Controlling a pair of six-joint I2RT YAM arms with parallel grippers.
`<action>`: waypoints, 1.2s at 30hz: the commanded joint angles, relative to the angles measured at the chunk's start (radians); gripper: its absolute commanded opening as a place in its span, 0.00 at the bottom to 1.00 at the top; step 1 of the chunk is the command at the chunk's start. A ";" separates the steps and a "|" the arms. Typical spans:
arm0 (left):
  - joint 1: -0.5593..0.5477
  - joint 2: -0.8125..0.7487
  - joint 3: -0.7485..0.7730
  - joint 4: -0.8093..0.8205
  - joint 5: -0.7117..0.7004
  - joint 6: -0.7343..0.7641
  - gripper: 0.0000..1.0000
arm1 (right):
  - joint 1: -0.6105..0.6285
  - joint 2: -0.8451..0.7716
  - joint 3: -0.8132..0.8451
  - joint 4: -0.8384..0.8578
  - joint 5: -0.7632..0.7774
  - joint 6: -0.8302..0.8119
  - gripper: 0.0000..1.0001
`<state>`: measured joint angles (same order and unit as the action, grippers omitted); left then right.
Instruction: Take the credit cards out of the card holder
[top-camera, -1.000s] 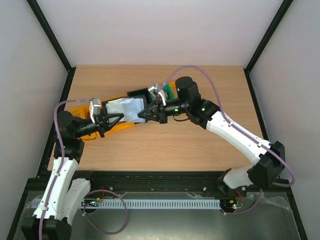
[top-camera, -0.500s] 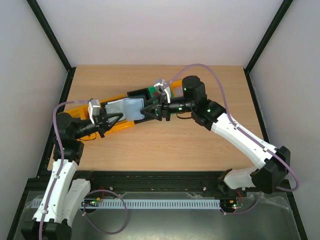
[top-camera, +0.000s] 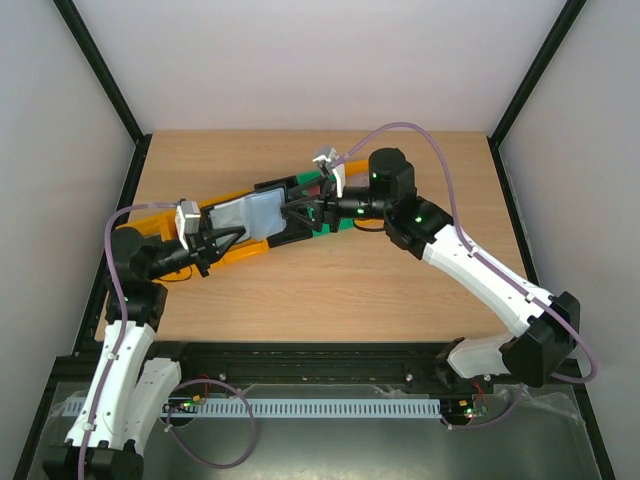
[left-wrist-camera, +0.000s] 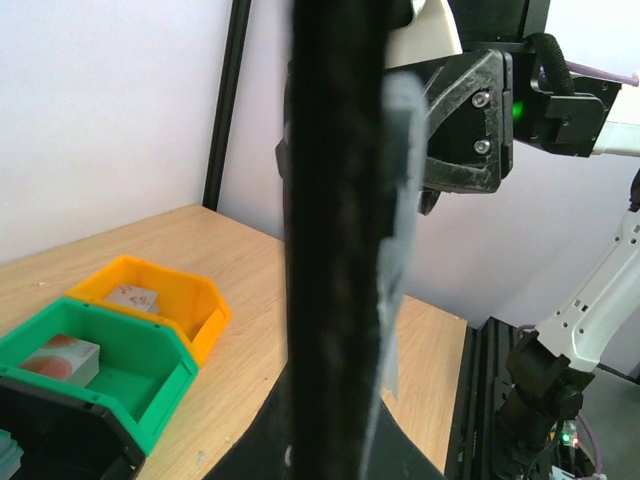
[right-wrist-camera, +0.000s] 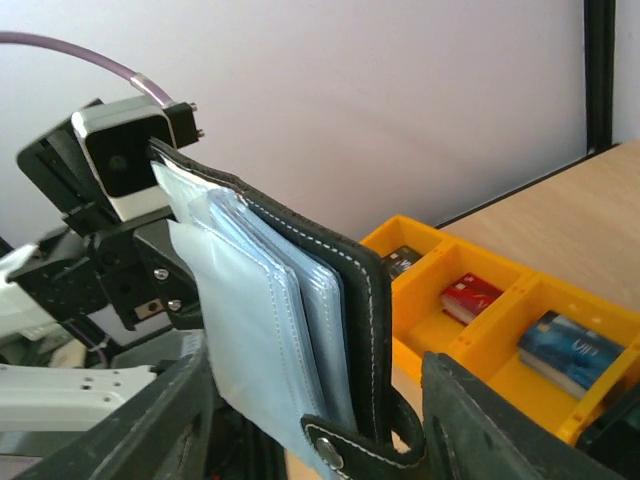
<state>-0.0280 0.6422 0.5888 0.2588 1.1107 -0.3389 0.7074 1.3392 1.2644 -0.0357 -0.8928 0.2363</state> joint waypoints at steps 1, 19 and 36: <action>-0.003 -0.015 0.051 0.004 0.026 0.057 0.02 | 0.002 0.016 0.010 0.040 0.014 -0.028 0.58; -0.012 -0.020 0.074 0.014 0.070 0.089 0.02 | -0.002 -0.027 -0.024 -0.003 0.086 -0.178 0.75; -0.029 -0.012 0.085 0.019 0.083 0.107 0.02 | 0.081 0.042 -0.025 0.185 -0.006 -0.077 0.88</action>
<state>-0.0521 0.6350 0.6411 0.2401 1.1751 -0.2527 0.7685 1.3693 1.2350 0.0719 -0.8684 0.1421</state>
